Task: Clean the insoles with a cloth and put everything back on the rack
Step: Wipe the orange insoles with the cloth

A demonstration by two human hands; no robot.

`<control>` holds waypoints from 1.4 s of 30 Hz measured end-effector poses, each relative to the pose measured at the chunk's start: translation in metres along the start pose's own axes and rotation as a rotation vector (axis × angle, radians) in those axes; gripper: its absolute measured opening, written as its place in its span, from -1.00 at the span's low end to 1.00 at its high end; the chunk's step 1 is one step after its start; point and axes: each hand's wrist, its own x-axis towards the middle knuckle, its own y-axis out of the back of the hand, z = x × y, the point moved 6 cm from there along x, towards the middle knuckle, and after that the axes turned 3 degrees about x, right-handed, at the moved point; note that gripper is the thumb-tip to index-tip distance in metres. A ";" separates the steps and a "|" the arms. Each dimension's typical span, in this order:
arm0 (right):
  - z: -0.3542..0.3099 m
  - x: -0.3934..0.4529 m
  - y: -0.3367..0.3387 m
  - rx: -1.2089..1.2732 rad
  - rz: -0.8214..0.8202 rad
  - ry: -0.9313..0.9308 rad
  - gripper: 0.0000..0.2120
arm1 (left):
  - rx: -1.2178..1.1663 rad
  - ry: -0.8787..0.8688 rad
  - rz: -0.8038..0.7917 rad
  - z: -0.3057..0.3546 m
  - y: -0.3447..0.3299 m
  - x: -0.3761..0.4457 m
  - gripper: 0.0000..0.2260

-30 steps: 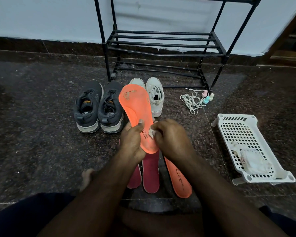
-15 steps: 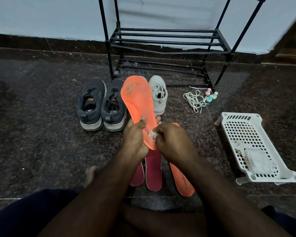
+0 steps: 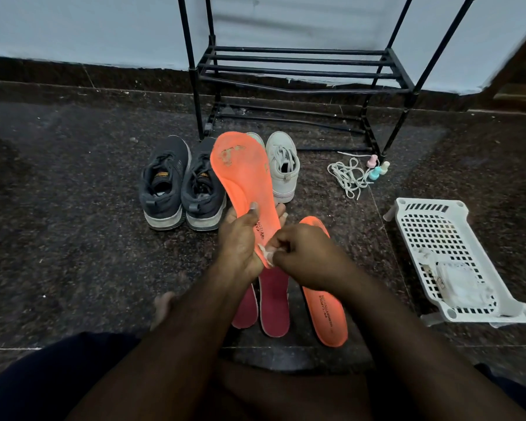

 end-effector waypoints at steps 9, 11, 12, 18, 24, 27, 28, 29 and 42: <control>0.024 -0.009 0.060 0.821 0.254 -0.131 -0.81 | 0.020 0.027 -0.058 0.005 -0.002 -0.001 -0.79; 0.026 -0.009 0.061 0.815 0.283 -0.109 -0.80 | 0.025 0.031 -0.060 0.007 -0.004 -0.003 -0.78; 0.028 -0.009 0.061 0.795 0.298 -0.099 -0.79 | 0.018 0.038 -0.070 0.007 -0.005 -0.004 -0.79; 0.028 -0.004 0.058 0.574 0.388 -0.034 -0.78 | 0.006 0.126 -0.107 0.004 -0.010 -0.009 -0.70; 0.001 -0.005 0.035 -0.107 0.479 0.145 -0.84 | 0.010 0.162 -0.118 -0.002 -0.011 -0.006 -0.61; 0.003 -0.005 0.025 -0.082 0.347 0.036 -0.89 | -0.063 0.112 -0.115 0.003 -0.010 -0.002 -0.63; 0.006 -0.005 0.020 -0.041 0.263 0.002 -0.91 | -0.083 0.097 -0.109 0.006 -0.009 -0.001 -0.64; 0.007 -0.006 0.016 0.035 0.207 -0.021 -0.92 | -0.096 0.087 -0.110 0.008 -0.008 0.000 -0.64; 0.011 -0.004 0.015 0.317 0.263 -0.073 -0.90 | -0.150 0.087 -0.053 0.012 -0.007 -0.001 -0.66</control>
